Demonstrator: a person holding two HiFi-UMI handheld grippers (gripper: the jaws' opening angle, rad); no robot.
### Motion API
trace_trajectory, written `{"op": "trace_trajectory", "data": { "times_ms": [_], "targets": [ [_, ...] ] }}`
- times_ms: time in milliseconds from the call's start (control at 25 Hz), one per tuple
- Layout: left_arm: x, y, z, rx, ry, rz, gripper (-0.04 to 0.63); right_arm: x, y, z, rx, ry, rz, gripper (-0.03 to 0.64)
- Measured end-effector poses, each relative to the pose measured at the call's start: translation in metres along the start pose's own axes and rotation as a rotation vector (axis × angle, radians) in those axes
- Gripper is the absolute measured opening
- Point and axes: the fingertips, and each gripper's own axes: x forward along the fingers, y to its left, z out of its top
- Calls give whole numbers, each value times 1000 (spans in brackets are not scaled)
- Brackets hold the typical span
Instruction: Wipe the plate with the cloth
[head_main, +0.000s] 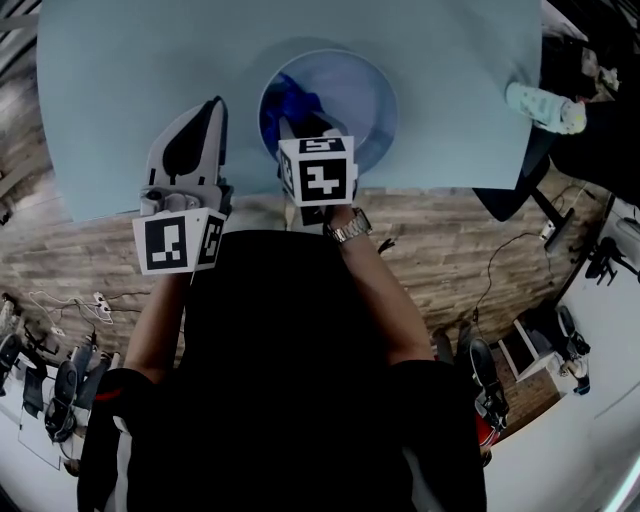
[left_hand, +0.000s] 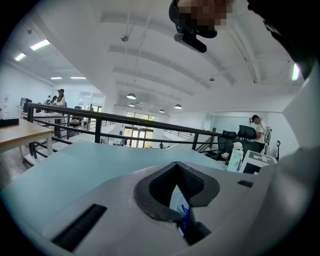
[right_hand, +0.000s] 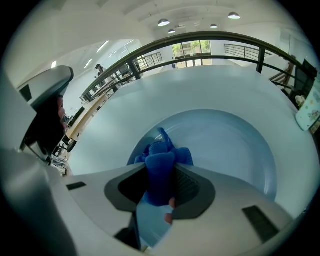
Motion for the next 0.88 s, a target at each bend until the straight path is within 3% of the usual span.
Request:
{"op": "trace_trajectory", "data": {
  "times_ms": [480, 880],
  "targets": [
    [-25, -15, 25, 30, -64, -51, 2, -33, 20, -33, -10, -23, 5, 118],
    [-38, -44, 43, 19, -95, -61, 2, -91, 24, -22, -14, -143, 22, 118]
  ]
}}
